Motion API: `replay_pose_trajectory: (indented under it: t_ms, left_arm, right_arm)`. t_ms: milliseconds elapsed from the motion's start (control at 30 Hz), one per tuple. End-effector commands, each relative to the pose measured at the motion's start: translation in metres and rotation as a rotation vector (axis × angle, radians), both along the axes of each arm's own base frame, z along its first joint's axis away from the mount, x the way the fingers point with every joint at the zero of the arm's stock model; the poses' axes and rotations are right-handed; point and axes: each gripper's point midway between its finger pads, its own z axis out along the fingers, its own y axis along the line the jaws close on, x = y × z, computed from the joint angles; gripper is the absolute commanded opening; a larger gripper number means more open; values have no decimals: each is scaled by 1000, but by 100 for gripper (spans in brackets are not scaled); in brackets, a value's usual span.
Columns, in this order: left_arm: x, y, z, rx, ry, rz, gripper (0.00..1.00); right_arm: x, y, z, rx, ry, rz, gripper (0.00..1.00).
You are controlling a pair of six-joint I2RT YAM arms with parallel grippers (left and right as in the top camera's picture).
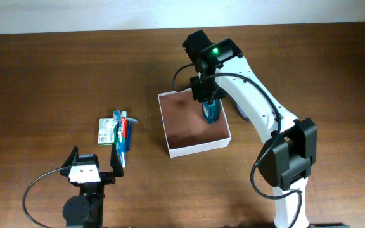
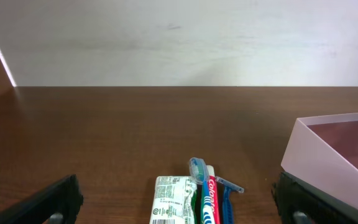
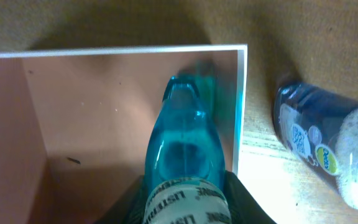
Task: Pack container
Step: 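Lower the Listerine bottle upright into the box's back corner, then open the right gripper and raise it away from the box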
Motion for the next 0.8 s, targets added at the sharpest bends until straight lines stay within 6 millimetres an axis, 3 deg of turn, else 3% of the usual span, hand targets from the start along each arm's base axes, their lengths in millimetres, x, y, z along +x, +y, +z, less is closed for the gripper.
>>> replay_pose_trajectory:
  t_ms: [0, 300, 533, 767]
  left_arm:
    - [0, -1, -1, 14, -1, -8, 100]
    - [0, -1, -1, 14, -1, -8, 100]
    - [0, -1, -1, 14, -1, -8, 100]
    - [0, -1, -1, 14, -1, -8, 99]
  right_arm:
    - [4, 6, 1, 21, -13, 1, 30]
    - [12, -6, 2, -21, -45, -19, 30]
    - [27, -30, 3, -13, -59, -68, 30]
    - [35, -27, 5, 0, -91, -32, 30]
